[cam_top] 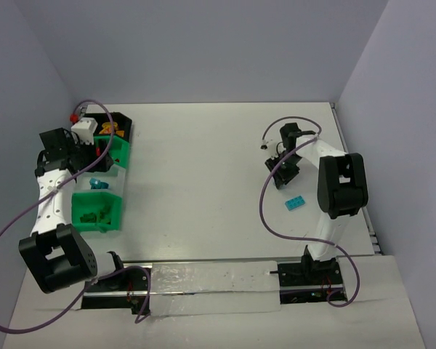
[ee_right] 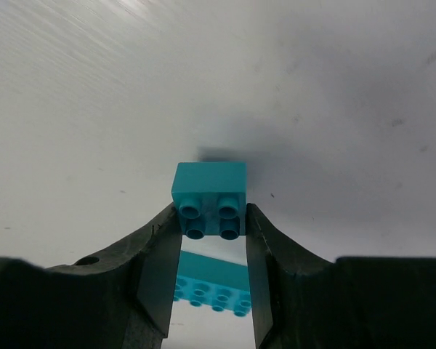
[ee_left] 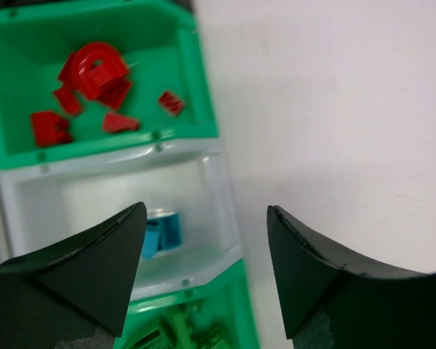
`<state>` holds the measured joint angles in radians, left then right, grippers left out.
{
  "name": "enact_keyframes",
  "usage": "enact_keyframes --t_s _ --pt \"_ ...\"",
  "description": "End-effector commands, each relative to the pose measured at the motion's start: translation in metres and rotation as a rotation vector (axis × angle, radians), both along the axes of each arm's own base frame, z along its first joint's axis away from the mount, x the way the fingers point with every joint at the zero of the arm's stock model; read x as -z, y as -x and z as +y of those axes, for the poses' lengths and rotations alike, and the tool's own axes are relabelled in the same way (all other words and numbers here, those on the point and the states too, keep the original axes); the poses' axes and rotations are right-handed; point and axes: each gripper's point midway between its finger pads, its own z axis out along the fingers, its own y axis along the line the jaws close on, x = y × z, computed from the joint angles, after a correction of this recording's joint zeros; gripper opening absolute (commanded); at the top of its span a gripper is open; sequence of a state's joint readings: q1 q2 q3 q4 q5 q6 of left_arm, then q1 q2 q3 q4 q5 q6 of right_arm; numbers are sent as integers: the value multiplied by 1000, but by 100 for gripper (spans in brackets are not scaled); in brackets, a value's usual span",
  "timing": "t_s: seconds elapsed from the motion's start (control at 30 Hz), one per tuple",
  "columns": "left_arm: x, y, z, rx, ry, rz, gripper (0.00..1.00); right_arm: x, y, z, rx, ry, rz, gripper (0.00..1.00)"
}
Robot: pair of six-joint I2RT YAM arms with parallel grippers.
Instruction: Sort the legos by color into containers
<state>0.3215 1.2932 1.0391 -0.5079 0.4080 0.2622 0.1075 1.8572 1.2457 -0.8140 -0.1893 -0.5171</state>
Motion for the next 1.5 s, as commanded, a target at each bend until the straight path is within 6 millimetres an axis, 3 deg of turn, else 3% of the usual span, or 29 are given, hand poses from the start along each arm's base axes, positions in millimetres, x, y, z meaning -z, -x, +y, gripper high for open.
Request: enact_keyframes --t_s 0.0,0.1,0.13,0.23,0.33,0.5,0.63,0.73,0.8,0.87,1.0,1.13,1.47 --pt "-54 -5 -52 169 176 -139 77 -53 -25 55 -44 -233 -101 2" --pt "-67 -3 -82 246 226 -175 77 -76 -27 83 -60 -355 -106 0" --pt "-76 -1 -101 301 253 -205 78 -101 -27 109 -74 -487 -106 0" --pt "-83 6 -136 395 288 -232 79 -137 -27 146 -83 -685 -105 0" --pt "-87 25 -194 565 345 -275 81 -189 -16 196 -89 -1004 -11 0" --pt "-95 50 -238 740 393 -293 82 -233 16 246 -181 -1244 140 0" --pt "-112 82 -254 988 314 -424 82 -240 52 269 -326 -1270 230 0" --pt "-115 100 -257 1139 216 -538 83 -234 75 274 -360 -1243 323 0" --pt "-118 108 -260 1230 160 -611 83 -235 82 277 -468 -1245 268 0" --pt "-111 118 -263 1313 140 -607 83 -226 96 277 -499 -1226 319 0" --pt "-111 137 -275 1464 159 -606 82 -231 118 277 -538 -1189 431 0" --pt "-112 150 -288 1571 121 -651 79 -222 119 282 -583 -1194 420 0" --pt "-100 151 -306 1634 22 -711 74 -217 137 288 -633 -1146 439 0"
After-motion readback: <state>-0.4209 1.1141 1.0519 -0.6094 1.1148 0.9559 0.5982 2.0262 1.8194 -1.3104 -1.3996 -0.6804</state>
